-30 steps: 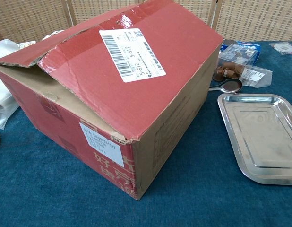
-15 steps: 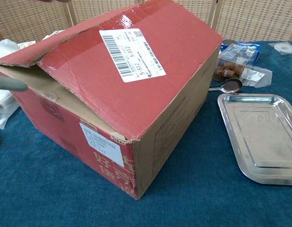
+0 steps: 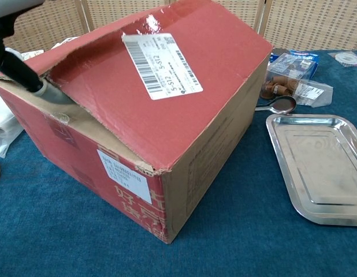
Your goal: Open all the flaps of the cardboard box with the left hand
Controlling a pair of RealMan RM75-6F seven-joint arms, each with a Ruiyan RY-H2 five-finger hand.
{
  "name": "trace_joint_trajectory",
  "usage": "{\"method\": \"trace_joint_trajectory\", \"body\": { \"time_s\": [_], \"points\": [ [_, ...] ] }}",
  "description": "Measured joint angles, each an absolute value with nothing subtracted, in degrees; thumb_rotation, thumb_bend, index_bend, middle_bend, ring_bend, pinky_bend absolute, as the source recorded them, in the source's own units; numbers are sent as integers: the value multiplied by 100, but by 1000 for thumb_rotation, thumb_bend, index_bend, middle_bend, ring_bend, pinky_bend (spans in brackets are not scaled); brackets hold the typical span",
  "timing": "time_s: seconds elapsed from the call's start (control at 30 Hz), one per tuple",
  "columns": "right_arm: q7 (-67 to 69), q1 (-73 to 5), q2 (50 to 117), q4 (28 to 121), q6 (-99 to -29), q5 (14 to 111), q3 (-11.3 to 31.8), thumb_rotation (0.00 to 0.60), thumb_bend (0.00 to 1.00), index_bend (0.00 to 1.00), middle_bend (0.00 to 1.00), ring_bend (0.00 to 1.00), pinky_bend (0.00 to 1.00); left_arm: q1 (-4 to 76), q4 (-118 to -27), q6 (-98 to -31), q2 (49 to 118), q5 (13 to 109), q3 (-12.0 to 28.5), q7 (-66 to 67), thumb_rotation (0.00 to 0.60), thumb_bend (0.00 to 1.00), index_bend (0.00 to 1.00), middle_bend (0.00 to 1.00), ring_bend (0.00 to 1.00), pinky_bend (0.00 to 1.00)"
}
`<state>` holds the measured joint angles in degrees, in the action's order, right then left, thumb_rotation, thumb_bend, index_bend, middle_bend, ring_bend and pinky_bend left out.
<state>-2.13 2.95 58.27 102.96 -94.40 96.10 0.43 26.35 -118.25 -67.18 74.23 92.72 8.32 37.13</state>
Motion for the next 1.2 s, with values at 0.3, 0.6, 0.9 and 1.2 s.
{"method": "trace_joint_trajectory", "body": {
  "time_s": [0.3, 0.6, 0.9, 1.2],
  "points": [
    [-202, 300, 5805, 10329, -9442, 9646, 26, 600, 0, 0, 0, 0, 0, 2755, -11653, -6998, 7698, 9359, 1036, 3820, 600, 0, 0, 0, 0, 0],
    [-199, 301, 5791, 10356, -9431, 9694, -1, 600, 0, 0, 0, 0, 0, 2976, -11809, -7013, 7771, 9322, 1296, 3861, 600, 0, 0, 0, 0, 0],
    [-162, 299, 5762, 10374, -9420, 9708, -11, 600, 0, 0, 0, 0, 0, 3202, -12188, -6961, 7831, 9184, 1483, 3935, 600, 0, 0, 0, 0, 0],
    [-171, 295, 5763, 10385, -9414, 9706, -8, 600, 0, 0, 0, 0, 0, 3539, -12184, -6791, 8214, 8925, 1629, 4023, 600, 0, 0, 0, 0, 0]
  ]
}}
